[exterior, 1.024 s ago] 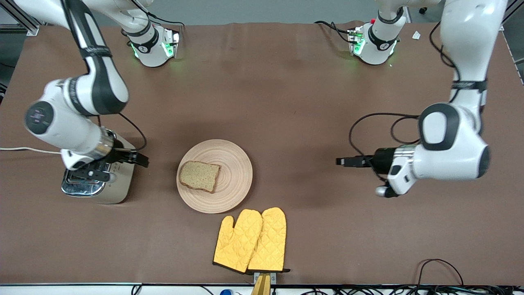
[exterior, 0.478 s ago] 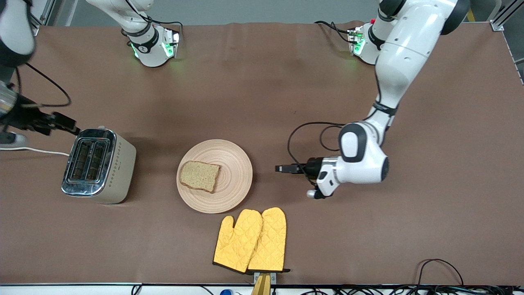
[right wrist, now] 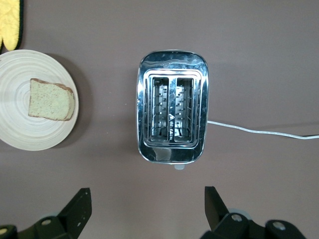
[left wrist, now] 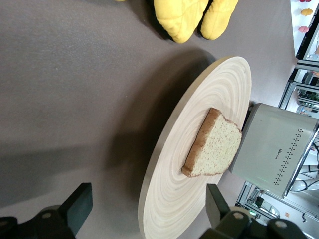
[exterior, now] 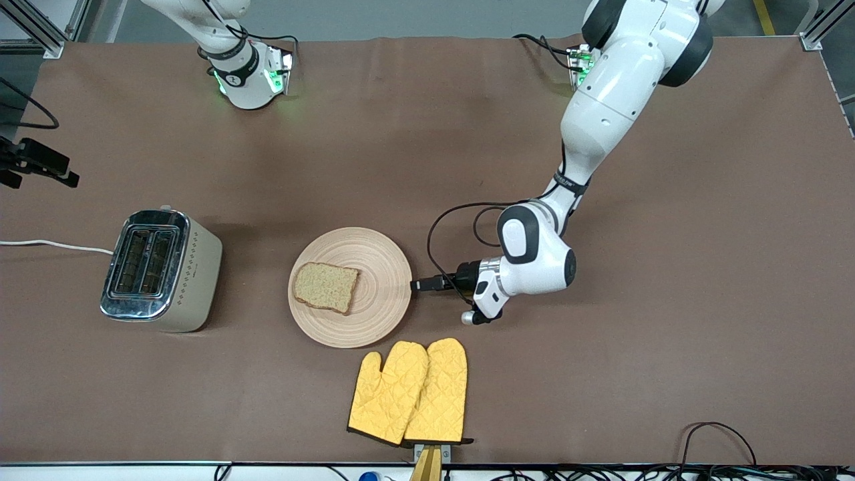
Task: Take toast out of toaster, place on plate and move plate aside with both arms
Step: 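Grip the wooden plate rim with the left gripper, then drag the plate with bread away from the toaster with the left gripper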
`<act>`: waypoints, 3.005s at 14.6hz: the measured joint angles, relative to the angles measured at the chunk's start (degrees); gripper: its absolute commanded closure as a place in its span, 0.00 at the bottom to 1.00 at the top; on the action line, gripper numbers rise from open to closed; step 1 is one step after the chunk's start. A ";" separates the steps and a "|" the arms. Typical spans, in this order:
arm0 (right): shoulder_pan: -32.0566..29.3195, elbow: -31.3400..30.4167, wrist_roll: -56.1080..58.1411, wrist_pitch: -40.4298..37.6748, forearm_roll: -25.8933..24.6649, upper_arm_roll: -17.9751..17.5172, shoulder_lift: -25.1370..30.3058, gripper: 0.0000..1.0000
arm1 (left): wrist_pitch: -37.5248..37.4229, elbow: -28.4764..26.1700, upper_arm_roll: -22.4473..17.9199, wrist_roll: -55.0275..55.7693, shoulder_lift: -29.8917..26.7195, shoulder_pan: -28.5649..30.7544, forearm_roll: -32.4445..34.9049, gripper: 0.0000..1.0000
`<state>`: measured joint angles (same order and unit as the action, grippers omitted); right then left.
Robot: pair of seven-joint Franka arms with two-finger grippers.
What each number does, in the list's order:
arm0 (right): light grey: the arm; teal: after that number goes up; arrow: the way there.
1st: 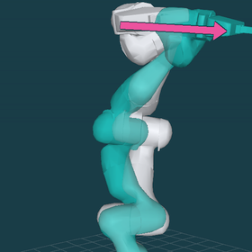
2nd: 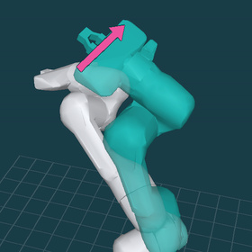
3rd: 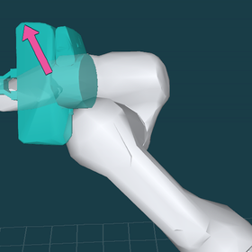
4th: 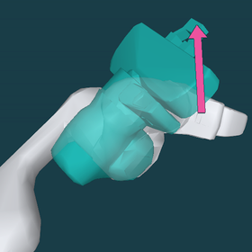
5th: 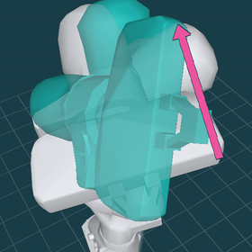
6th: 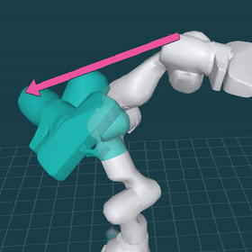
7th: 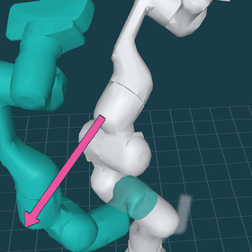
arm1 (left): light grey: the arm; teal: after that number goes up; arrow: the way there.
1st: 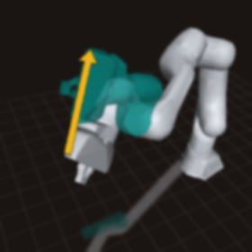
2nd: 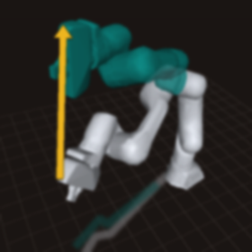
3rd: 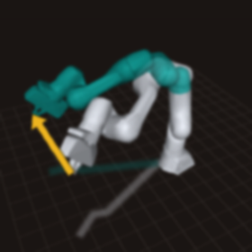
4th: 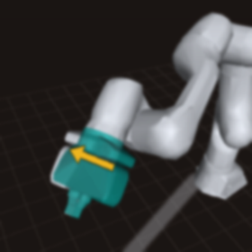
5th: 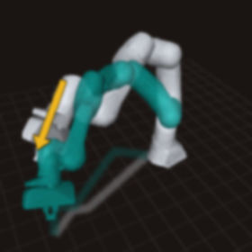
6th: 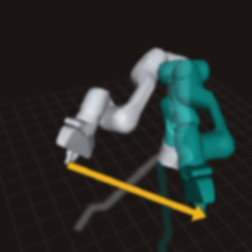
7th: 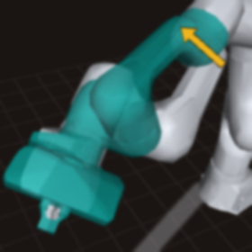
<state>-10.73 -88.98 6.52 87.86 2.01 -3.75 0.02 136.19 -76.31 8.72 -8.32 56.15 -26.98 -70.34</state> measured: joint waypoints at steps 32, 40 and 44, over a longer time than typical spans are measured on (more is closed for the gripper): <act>10.02 2.02 -1.87 -2.70 -1.12 7.70 -0.21 0.00 | -5.17 -3.08 -0.37 -21.75 -5.14 4.86 -9.49 0.99; 9.97 2.47 -1.87 -2.83 -2.28 7.81 -0.24 0.00 | -25.11 -8.35 -0.70 -27.15 -6.44 28.01 4.92 0.99; 9.78 4.57 -1.87 -3.56 -2.99 8.16 -0.23 0.00 | -30.83 -8.80 -0.76 -32.87 -6.43 39.00 13.16 0.99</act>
<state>-0.95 -84.41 4.64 84.30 -0.98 4.41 -0.21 105.35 -85.11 7.96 -41.19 49.72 12.02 -57.18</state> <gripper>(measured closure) 0.000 0.907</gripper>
